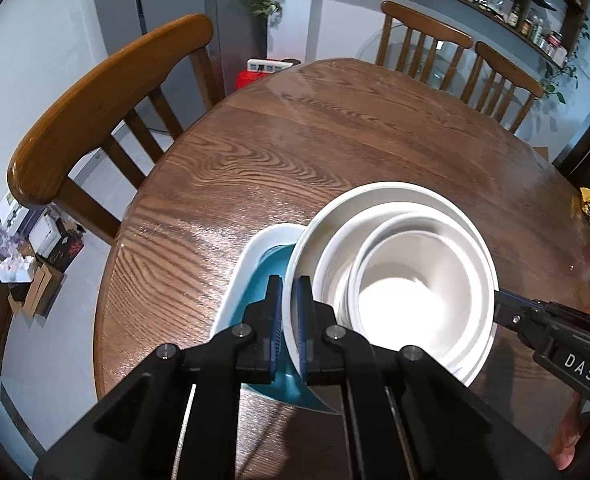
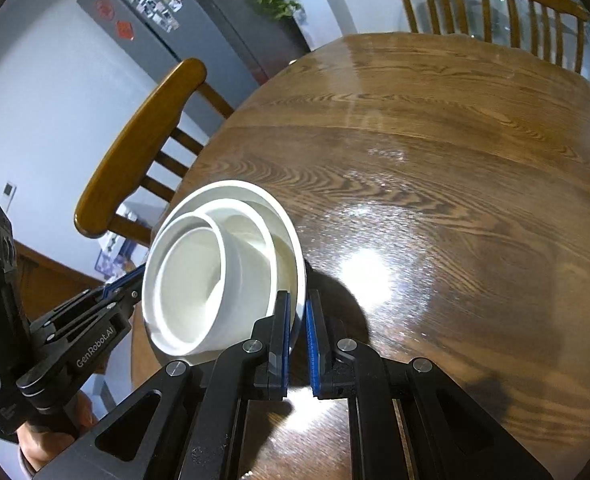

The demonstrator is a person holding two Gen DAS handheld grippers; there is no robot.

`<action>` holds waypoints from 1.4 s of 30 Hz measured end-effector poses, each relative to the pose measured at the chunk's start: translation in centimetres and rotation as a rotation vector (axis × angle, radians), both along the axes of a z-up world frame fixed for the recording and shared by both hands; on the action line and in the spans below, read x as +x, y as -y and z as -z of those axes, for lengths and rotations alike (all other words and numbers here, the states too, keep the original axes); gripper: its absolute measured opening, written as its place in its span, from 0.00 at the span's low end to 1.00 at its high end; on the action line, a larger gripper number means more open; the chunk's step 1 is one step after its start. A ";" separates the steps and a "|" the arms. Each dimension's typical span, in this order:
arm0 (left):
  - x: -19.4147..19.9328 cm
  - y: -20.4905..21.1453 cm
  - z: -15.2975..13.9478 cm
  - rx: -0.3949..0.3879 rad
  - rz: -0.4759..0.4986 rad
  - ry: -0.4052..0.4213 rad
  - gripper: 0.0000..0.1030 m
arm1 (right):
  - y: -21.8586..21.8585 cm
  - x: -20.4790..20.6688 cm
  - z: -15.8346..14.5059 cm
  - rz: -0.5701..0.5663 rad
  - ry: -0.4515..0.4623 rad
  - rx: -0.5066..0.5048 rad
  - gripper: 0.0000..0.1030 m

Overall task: Organize plates and bowls
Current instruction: 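Lift the bowl stack with both grippers and carry it over the teal dish, then lower the bowl stack onto the teal dish with both grippers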

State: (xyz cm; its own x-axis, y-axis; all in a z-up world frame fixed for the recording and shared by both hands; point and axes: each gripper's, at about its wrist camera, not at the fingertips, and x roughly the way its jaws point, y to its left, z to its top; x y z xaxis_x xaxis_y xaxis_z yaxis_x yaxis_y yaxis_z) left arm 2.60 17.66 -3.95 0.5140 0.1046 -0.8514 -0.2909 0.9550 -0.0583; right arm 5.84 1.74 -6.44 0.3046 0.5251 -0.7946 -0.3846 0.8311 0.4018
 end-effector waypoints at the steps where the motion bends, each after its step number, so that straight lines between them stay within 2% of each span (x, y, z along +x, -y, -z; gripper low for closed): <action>1: 0.0 -0.3 0.2 -0.001 -0.005 -0.005 0.02 | -0.3 0.1 0.2 -0.004 -0.004 0.000 0.11; 18: 0.6 -3.7 2.4 -0.009 -0.055 -0.067 0.02 | -4.0 1.5 2.7 -0.040 -0.080 -0.015 0.11; 42: 0.8 -4.0 2.7 -0.007 -0.057 -0.058 0.03 | -4.3 1.5 2.6 -0.039 -0.053 -0.030 0.11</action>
